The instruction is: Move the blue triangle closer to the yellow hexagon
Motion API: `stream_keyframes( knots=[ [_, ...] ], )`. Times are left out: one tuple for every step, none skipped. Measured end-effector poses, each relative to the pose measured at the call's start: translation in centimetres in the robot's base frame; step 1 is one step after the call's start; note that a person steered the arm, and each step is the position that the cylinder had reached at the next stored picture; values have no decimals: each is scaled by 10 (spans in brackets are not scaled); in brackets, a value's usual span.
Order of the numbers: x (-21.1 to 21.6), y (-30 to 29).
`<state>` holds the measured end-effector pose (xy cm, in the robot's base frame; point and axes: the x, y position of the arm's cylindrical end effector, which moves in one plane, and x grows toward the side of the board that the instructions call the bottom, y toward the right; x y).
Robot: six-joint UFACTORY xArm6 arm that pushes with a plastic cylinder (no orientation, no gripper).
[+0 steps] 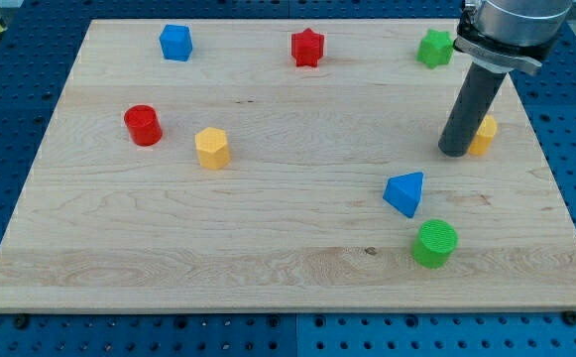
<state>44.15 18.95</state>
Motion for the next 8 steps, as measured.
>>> stream_keyframes(
  knots=[
    [1, 0],
    [8, -7],
    [39, 0],
    [84, 6],
    [84, -34],
    [51, -82],
    [50, -82],
    [43, -94]
  ],
)
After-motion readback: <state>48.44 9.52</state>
